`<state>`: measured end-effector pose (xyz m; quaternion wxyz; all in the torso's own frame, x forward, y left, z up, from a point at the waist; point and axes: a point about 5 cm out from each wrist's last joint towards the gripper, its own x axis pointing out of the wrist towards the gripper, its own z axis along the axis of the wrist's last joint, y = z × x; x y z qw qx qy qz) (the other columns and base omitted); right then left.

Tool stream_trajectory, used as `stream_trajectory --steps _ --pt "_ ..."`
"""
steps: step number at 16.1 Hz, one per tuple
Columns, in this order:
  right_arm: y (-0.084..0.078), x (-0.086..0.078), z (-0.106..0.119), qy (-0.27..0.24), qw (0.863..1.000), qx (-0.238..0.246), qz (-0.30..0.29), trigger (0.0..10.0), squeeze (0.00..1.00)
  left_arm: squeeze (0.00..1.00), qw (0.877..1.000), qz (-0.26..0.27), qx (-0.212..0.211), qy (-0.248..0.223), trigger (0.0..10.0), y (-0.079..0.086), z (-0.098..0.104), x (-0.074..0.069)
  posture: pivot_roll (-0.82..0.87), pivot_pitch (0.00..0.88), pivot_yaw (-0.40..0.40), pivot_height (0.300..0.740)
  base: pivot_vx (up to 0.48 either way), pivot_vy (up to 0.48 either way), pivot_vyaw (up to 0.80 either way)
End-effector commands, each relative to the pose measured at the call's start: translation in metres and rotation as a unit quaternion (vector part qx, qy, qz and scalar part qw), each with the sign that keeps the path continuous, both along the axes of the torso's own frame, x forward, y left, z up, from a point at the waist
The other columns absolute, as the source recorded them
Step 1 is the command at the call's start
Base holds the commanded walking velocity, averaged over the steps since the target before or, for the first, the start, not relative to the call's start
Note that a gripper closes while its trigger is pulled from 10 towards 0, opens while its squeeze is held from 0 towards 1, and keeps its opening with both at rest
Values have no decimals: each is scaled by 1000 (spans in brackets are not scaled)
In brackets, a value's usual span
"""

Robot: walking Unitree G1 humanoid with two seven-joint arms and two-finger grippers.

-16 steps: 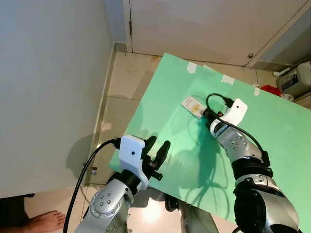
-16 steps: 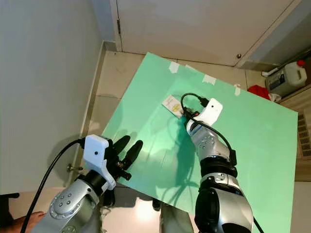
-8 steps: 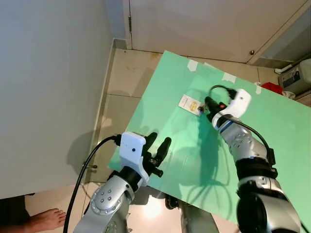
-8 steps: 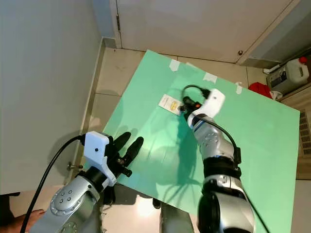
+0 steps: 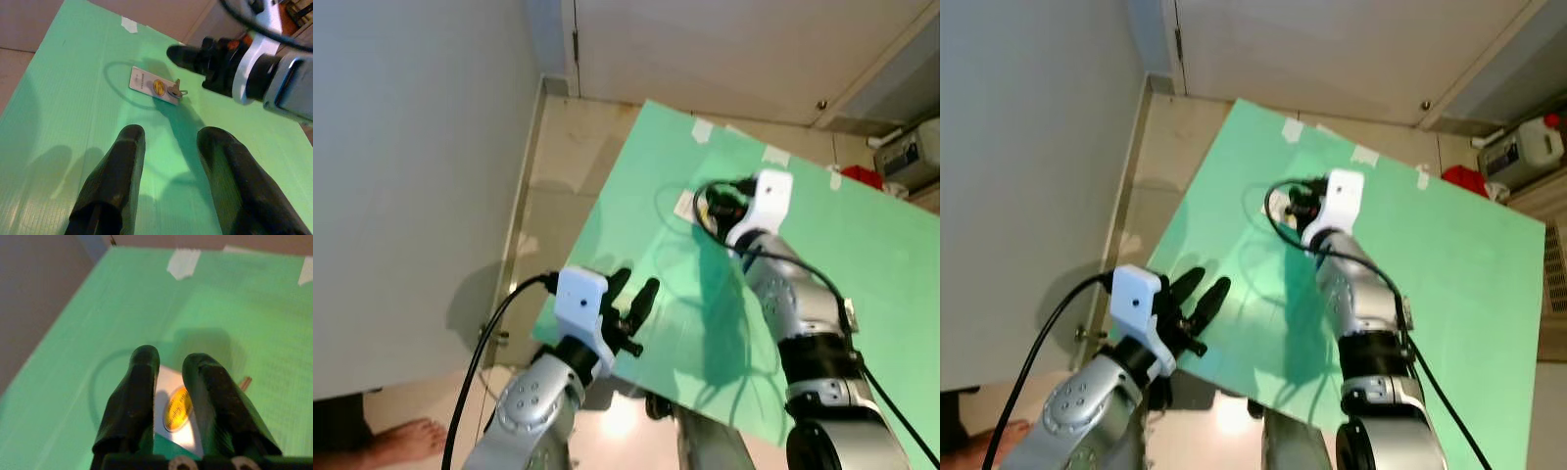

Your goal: Hang keys on a hook

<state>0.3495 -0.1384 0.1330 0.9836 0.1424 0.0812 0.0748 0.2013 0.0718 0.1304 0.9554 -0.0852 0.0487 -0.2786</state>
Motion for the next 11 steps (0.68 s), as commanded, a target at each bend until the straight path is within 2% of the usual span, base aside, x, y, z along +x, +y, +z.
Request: stream_trajectory --steps 1,5,6,8,9,10,11 --pt "-5 -8 -13 27 1000 8 -9 10000 1000 0 1000 -10 -1 20 10000 -4 -7 -5 79 423 -96 740 0 0 0" --pt "-22 -25 -34 64 997 -14 -51 10000 1000 0 1000 -13 -3 20 10000 -6 -8 -5 76 422 -102 740 0 0 0" --pt "-28 -31 -39 71 995 -10 -67 10000 1000 0 1000 -13 -3 20 10000 -5 -7 -6 77 421 -102 740 0 0 0" --pt "-30 -34 -42 76 994 19 -79 10000 1000 0 1000 -13 -4 20 10000 -5 -7 -6 77 418 -101 740 0 0 0" --pt "-25 -34 -45 79 992 55 -83 10000 624 0 1000 -15 -3 19 10000 -5 -7 -6 77 416 -100 740 0 0 0" --pt "-22 -34 -47 82 990 72 -84 10000 0 0 1000 -16 -3 18 10000 -6 -7 -6 78 414 -97 740 0 0 0" --pt "-19 -32 -50 87 989 81 -87 10000 0 0 1000 -17 -4 17 10000 -7 -6 -5 80 415 -96 740 0 0 0"
